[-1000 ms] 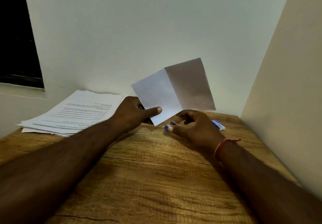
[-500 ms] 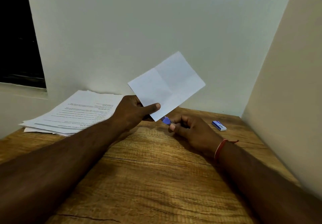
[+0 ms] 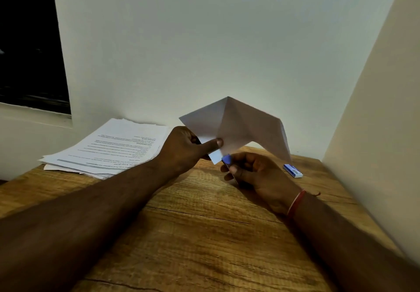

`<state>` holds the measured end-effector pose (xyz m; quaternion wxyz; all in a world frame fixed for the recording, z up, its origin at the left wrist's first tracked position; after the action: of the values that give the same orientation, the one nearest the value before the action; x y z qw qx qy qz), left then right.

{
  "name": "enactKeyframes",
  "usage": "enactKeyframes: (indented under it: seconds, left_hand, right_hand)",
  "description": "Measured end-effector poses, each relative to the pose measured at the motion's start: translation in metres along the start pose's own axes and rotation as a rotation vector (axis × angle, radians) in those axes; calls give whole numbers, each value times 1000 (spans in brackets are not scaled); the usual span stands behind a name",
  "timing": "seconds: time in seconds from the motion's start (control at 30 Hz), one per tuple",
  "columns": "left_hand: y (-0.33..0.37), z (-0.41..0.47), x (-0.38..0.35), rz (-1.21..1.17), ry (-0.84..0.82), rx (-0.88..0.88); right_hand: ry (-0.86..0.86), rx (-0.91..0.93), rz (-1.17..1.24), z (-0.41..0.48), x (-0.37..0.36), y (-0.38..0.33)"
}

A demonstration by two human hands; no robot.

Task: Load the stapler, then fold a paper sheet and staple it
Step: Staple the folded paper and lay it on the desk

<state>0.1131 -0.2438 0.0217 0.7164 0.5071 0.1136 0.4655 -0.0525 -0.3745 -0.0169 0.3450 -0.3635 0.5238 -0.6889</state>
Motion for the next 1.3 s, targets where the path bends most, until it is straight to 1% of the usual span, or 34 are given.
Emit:
enactKeyframes:
  seconds: [0.1,0.2,0.33,0.47,0.67,0.8,0.87,0.9,0.93,1.03,1.07,1.13,1.23,1.3]
  left_hand:
    - [-1,3,-1,16,-3,-17]
    - [-2,3,-2,-85,-35,-8]
    - [-1,2,-4,-127,-60,-7]
    - [-2,3,-5,-118,-56,-7]
    - [-1,3,-4,-123,-46,-15]
    - [-3,4,-5,-224,-60,3]
    - [-1,4,-5,-238,-64,-5]
    - [-2,3,-5,-234,-61,-4]
    - [-3,3,-5,-229,-61,0]
    - [-7,3,-6,-224,-68,12]
    - [-8,4,-5,-232,-64,18]
    - [-12,6,-3,-224,-49,48]
    - [-23,9,-2,-186,-46,142]
    - [-30,8,-6,-198,-74,189]
  right_hand:
    - [-4,6,46,2,1,2]
    - [17,-13,67,4,1,8]
    - [-3,14,-19,8,1,11]
    - [29,-5,-15,9,4,9]
    - [80,-22,-140,10,2,7]
    - [144,35,-107,10,-3,-1]
    - [166,44,-194,11,-4,-4]
    - [149,26,-229,11,-7,-3]
    - [134,0,-223,10,-9,0]
    - [94,-64,26,6,-10,10]
    - [95,-60,53,5,-7,9]
    - [127,-38,-22,1,4,1]
    - [250,-62,-117,0,25,0]
    - [298,-56,-304,-1,32,-1]
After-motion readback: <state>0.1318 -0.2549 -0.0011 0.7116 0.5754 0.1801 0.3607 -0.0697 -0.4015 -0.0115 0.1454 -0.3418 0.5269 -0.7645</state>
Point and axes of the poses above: each hand's wrist, its own z-axis towards the middle knuckle, its own x-axis out of the back of the hand, y = z × x, the point moved 10 cm from there along z, towards the middle knuckle, and after that the axes turned 7 degrees about z, right-handed, at the moved point
